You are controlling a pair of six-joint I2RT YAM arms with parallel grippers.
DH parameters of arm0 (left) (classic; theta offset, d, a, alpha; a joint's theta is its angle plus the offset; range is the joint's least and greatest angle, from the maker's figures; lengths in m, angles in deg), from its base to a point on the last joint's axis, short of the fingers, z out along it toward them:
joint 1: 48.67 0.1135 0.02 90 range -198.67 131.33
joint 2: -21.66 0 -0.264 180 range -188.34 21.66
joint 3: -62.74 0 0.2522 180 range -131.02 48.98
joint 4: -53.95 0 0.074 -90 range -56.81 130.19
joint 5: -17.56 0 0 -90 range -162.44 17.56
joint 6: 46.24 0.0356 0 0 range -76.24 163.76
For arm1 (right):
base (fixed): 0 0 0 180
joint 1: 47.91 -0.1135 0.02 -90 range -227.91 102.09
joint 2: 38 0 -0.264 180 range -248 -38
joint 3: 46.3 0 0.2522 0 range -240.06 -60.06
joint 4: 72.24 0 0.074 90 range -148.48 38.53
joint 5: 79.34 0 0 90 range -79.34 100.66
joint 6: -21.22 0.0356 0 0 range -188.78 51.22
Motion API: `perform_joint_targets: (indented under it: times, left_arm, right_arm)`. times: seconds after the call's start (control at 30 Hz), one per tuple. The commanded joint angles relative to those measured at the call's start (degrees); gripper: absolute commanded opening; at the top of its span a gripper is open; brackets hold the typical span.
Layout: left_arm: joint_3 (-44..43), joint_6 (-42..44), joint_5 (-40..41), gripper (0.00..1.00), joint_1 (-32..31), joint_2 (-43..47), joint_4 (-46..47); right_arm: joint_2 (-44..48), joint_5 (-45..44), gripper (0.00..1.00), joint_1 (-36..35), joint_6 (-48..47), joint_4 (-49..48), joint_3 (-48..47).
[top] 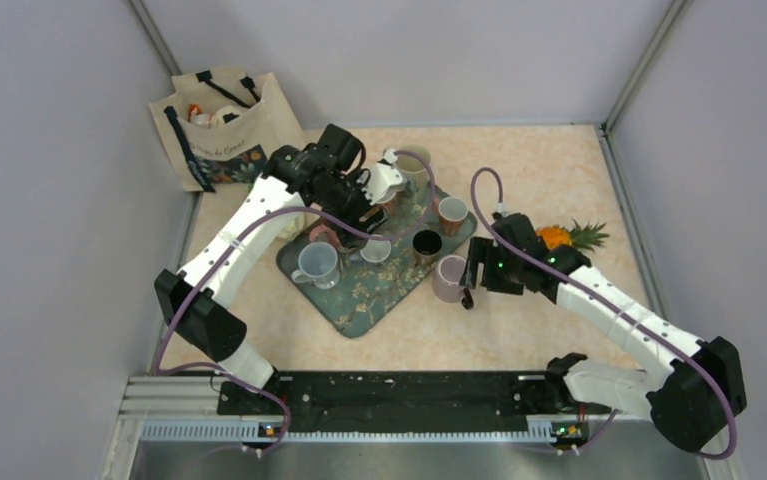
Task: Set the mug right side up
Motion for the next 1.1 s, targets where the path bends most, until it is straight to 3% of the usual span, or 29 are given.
perform_joint_targets:
  times: [0.0, 0.13, 0.27, 0.43, 0.5, 0.67, 0.87, 1.07]
  left_arm:
    - [-1.8, -0.2, -1.8, 0.76, 0.2, 0.8, 0.9]
    - [-1.4, -1.3, -4.1, 0.76, 1.4, 1.2, 1.8]
    - [-0.4, -2.5, -7.6, 0.76, 4.8, 2.3, 2.9]
    - [2.7, -3.3, -8.8, 0.76, 8.3, 4.9, 4.7]
    - [4.0, -3.1, -9.9, 0.76, 9.5, 6.0, 5.0]
    - [5.6, -3.7, -10.8, 0.76, 10.7, 7.1, 5.9]
    - [7.1, -7.2, -17.2, 0.78, 12.0, 9.0, 8.1]
    - [4.4, -17.5, -28.4, 0.99, 14.5, 9.8, 11.6]
  right_arm:
    - [-0.7, -0.9, 0.73, -5.0, -7.5, -3.5, 4.0]
    - [-2.2, -14.0, 0.73, -12.6, -10.6, -11.7, 5.9]
    - [-5.8, -18.3, 0.71, -15.3, -14.0, -19.3, 8.7]
    - [-8.8, -21.4, 0.60, -15.4, -12.9, -19.6, 10.1]
    - [-7.6, -21.4, 0.49, -15.4, -12.5, -21.5, 11.9]
    - [-6.3, -24.4, 0.00, -15.4, -10.8, -23.2, 13.1]
    - [2.6, -22.1, 0.00, -15.4, -3.0, -14.9, 11.6]
    - [18.4, -10.8, 0.00, -15.3, 1.4, -21.0, 9.4]
